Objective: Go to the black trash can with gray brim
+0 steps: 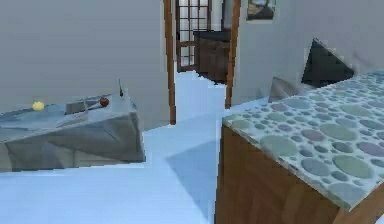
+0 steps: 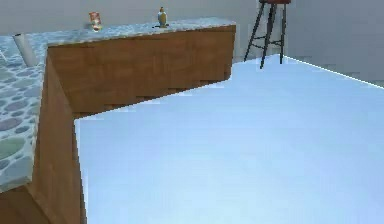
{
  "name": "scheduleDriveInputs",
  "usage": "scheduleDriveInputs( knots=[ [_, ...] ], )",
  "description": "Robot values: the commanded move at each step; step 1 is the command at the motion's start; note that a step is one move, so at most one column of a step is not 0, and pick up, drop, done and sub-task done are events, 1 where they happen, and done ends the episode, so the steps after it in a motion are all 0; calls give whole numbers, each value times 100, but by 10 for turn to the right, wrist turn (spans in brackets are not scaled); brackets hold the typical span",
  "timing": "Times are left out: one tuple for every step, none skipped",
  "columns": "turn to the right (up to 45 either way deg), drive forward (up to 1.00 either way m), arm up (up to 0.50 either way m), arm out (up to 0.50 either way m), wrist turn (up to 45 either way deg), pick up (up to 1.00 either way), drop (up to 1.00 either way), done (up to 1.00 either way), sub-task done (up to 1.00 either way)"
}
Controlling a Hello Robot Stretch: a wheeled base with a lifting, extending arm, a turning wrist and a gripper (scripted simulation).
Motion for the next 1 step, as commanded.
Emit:
scheduleDriveInputs(
  knots=[
    [-120,0,0,0,0,0,0,0,0]
  ],
)
